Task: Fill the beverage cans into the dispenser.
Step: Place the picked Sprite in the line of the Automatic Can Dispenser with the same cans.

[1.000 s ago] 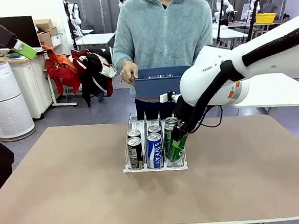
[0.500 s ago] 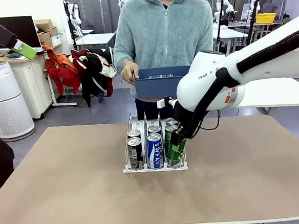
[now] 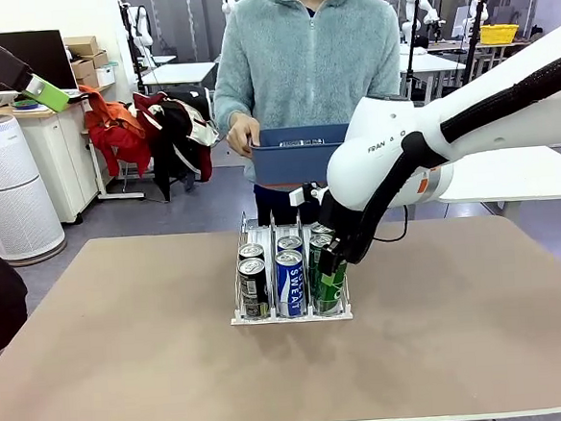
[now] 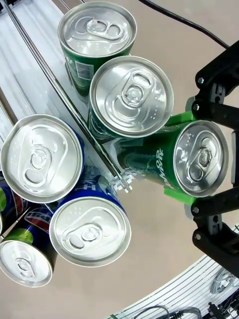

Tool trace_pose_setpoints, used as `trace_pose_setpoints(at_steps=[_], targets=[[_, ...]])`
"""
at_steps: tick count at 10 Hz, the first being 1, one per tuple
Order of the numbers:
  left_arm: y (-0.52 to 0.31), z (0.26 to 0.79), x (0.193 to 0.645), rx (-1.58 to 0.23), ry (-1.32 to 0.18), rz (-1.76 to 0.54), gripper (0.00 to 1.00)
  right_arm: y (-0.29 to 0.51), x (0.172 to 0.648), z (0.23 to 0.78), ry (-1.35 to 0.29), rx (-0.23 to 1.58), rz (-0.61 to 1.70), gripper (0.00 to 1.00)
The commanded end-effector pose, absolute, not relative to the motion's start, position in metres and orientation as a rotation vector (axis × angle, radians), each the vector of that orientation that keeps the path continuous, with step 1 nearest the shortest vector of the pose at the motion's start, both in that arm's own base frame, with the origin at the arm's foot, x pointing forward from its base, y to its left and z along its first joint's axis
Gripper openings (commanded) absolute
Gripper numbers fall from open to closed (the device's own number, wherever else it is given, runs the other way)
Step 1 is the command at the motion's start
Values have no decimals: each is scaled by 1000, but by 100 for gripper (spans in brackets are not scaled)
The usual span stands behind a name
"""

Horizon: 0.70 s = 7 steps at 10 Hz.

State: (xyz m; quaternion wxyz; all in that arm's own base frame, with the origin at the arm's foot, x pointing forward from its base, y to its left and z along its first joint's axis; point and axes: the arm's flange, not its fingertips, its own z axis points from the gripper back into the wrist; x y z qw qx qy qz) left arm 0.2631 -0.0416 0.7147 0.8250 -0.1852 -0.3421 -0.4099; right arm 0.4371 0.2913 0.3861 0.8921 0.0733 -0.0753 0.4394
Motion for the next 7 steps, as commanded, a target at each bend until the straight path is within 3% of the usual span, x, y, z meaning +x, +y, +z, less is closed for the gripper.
trace_pose_setpoints(at_steps=[1,3,4,5,6,7], targets=[[-41,714,264,-397,-724,-866,100,291,437,386,-160,155,911,58],[-41,714,264,-397,-724,-866,100,289,436,390,-134,164,897,77],[-41,714,264,-397,-724,-866,100,286,434,396,-137,175,899,77],[-41,714,264,-397,-724,-866,100,284,429,402,-153,184,899,97],[-41,714,264,-397,-724,-866,100,283,425,406,-164,190,895,90],[-41,714,264,-397,-724,-866,100,280,424,412,-177,189,900,100]])
